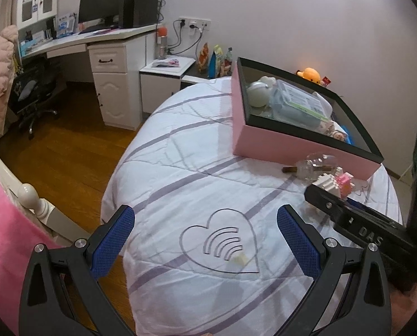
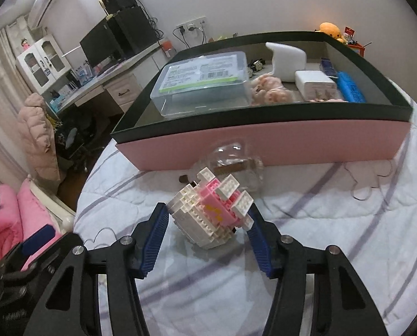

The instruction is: Organize rigid objects

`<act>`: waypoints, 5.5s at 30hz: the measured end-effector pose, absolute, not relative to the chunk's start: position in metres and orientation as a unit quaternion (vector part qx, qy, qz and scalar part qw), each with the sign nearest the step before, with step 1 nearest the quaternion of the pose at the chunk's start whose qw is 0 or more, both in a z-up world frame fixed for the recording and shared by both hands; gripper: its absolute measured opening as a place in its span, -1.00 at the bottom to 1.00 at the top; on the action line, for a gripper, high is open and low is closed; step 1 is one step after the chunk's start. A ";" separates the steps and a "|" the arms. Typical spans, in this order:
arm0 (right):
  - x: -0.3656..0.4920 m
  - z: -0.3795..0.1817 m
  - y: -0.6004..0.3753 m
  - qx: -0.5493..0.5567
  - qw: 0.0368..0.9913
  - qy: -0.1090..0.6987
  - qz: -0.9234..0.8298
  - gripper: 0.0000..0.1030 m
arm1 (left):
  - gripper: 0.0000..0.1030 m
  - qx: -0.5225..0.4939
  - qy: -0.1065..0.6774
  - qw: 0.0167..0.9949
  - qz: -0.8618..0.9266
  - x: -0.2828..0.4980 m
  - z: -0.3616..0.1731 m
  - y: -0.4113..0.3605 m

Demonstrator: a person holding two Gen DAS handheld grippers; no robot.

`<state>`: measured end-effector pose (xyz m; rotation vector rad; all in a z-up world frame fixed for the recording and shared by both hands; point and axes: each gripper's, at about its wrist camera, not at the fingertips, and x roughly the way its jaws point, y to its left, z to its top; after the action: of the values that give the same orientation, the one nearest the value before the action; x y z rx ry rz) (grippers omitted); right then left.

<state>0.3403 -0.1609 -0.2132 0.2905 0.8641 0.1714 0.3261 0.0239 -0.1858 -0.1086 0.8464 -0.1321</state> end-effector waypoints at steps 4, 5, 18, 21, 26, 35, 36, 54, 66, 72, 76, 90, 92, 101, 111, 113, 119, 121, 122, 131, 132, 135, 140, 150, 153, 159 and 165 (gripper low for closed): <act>0.329 -0.207 -0.175 0.131 0.900 0.410 0.069 0.11 | 0.99 -0.047 0.408 0.909 -0.075 0.329 -0.183 0.009; 0.327 -0.206 -0.178 0.128 0.901 0.409 0.064 0.11 | 0.99 -0.046 0.407 0.909 -0.080 0.331 -0.182 0.003; 0.313 -0.201 -0.231 0.095 0.914 0.394 0.001 0.11 | 0.99 -0.035 0.415 0.898 -0.141 0.362 -0.182 -0.071; 0.312 -0.201 -0.245 0.091 0.915 0.392 -0.014 0.11 | 0.99 -0.032 0.424 0.892 -0.152 0.370 -0.188 -0.089; 0.309 -0.203 -0.266 0.099 0.914 0.392 -0.022 0.11 | 0.99 -0.023 0.441 0.887 -0.134 0.392 -0.209 -0.114; 0.303 -0.206 -0.278 0.113 0.913 0.392 -0.018 0.11 | 0.50 -0.036 0.438 0.891 -0.115 0.401 -0.215 -0.111; 0.302 -0.206 -0.278 0.114 0.913 0.392 -0.017 0.11 | 0.50 -0.038 0.437 0.891 -0.117 0.400 -0.215 -0.109; 0.288 -0.166 -0.249 0.109 0.924 0.367 0.023 0.11 | 0.50 -0.023 0.390 0.912 -0.128 0.348 -0.164 -0.068; 0.354 -0.101 -0.251 0.081 0.940 0.328 0.050 0.11 | 0.50 -0.012 0.332 0.930 -0.154 0.401 -0.097 -0.077; 0.408 -0.107 -0.262 0.082 0.933 0.347 0.050 0.12 | 0.50 0.000 0.337 0.928 -0.159 0.462 -0.093 -0.100; 0.439 -0.127 -0.268 0.081 0.924 0.370 0.045 0.11 | 0.50 0.007 0.357 0.920 -0.159 0.495 -0.104 -0.115; 0.479 -0.175 -0.263 0.045 0.903 0.425 0.045 0.13 | 0.87 0.076 0.402 0.903 -0.127 0.536 -0.153 -0.147; 0.475 -0.175 -0.261 0.042 0.905 0.422 0.041 0.46 | 0.96 0.079 0.392 0.908 -0.128 0.529 -0.150 -0.145; 0.445 -0.161 -0.262 0.071 0.914 0.397 0.050 1.00 | 0.99 0.043 0.345 0.931 -0.113 0.480 -0.119 -0.108; 0.388 -0.123 -0.244 0.078 0.931 0.355 0.028 1.00 | 1.00 0.017 0.306 0.947 -0.098 0.406 -0.082 -0.067; 0.376 -0.116 -0.240 0.077 0.934 0.349 0.023 1.00 | 1.00 0.013 0.300 0.949 -0.096 0.388 -0.075 -0.059; 0.328 -0.098 -0.230 0.072 0.940 0.333 0.013 1.00 | 1.00 -0.003 0.286 0.954 -0.091 0.340 -0.062 -0.036; 0.311 -0.094 -0.228 0.076 0.942 0.327 0.010 1.00 | 1.00 -0.010 0.282 0.955 -0.088 0.324 -0.060 -0.029; 0.300 -0.092 -0.228 0.078 0.943 0.322 0.009 1.00 | 1.00 -0.010 0.280 0.956 -0.085 0.313 -0.059 -0.026; 0.208 -0.063 -0.238 0.108 0.957 0.269 -0.009 1.00 | 1.00 0.000 0.274 0.959 -0.072 0.236 -0.053 -0.013; 0.195 -0.060 -0.238 0.109 0.959 0.263 -0.011 1.00 | 1.00 0.000 0.274 0.959 -0.072 0.229 -0.053 -0.013; 0.170 -0.055 -0.234 0.109 0.962 0.252 -0.011 1.00 | 1.00 0.002 0.271 0.960 -0.071 0.200 -0.053 -0.015; 0.132 -0.056 -0.225 0.102 0.964 0.246 -0.014 1.00 | 1.00 0.010 0.266 0.962 -0.066 0.163 -0.053 -0.017; 0.078 -0.055 -0.200 0.064 0.973 0.222 -0.016 1.00 | 1.00 0.003 0.242 0.968 -0.061 0.113 -0.039 -0.007; 0.074 -0.055 -0.200 0.063 0.973 0.221 -0.016 1.00 | 1.00 -0.003 0.239 0.969 -0.059 0.108 -0.037 -0.003; 0.069 -0.051 -0.197 0.062 0.974 0.218 -0.017 1.00 | 1.00 -0.014 0.239 0.969 -0.064 0.101 -0.035 0.005; 0.067 -0.048 -0.194 0.058 0.975 0.214 -0.016 1.00 | 1.00 -0.016 0.239 0.969 -0.065 0.097 -0.036 0.010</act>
<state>0.0674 -0.1935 -0.0476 0.1163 0.4326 -0.0315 0.0975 0.0100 -0.0361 -0.0326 0.4826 -0.1308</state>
